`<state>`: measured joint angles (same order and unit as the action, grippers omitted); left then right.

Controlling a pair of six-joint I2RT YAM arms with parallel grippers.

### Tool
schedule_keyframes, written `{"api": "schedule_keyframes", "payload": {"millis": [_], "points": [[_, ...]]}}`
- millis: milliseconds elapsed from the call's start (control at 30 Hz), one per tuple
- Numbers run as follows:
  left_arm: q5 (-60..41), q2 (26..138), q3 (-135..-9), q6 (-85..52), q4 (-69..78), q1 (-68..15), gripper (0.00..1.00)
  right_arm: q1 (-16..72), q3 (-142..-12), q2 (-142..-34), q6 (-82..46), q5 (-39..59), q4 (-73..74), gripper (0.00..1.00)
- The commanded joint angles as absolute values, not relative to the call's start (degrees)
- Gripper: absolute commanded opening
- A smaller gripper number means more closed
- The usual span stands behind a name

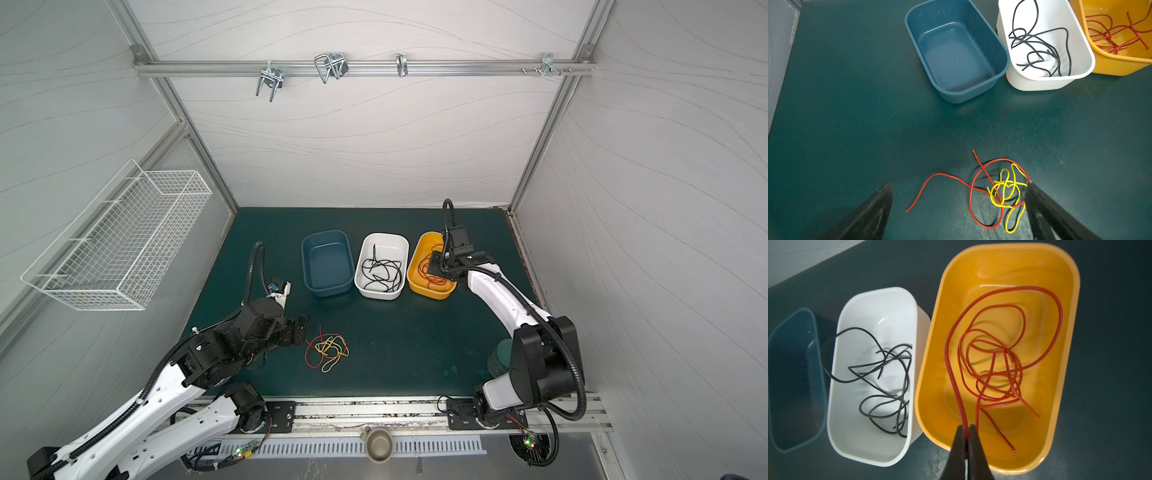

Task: Untangle the cables
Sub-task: 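Lower the red wire into the yellow tub with the right gripper, then open the right gripper and release the red wire in the yellow tub, then move the open right gripper to the red-yellow tangle near the robot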

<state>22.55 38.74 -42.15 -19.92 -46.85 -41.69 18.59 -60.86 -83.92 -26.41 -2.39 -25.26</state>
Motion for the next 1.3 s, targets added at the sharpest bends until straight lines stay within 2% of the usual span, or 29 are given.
{"api": "schedule_keyframes", "payload": {"millis": [0, 333, 967, 1267], "points": [[23.31, 38.7, -42.17, -19.87, -44.81, -41.89, 1.0, 18.23, -59.87, -86.18, -27.73, -0.57, -23.71, 0.0], [23.37, 38.79, -42.19, -19.78, -44.79, -41.92, 1.0, 18.23, -62.08, -91.56, -26.64, 1.41, -27.31, 0.02], [23.04, 38.83, -42.06, -19.78, -44.65, -41.89, 1.0, 19.68, -64.97, -81.31, -23.86, -1.52, -33.41, 0.54], [22.07, 38.7, -42.1, -19.53, -44.47, -41.86, 1.0, 34.74, -56.22, -68.75, -25.14, -3.61, -28.73, 0.76]]}}
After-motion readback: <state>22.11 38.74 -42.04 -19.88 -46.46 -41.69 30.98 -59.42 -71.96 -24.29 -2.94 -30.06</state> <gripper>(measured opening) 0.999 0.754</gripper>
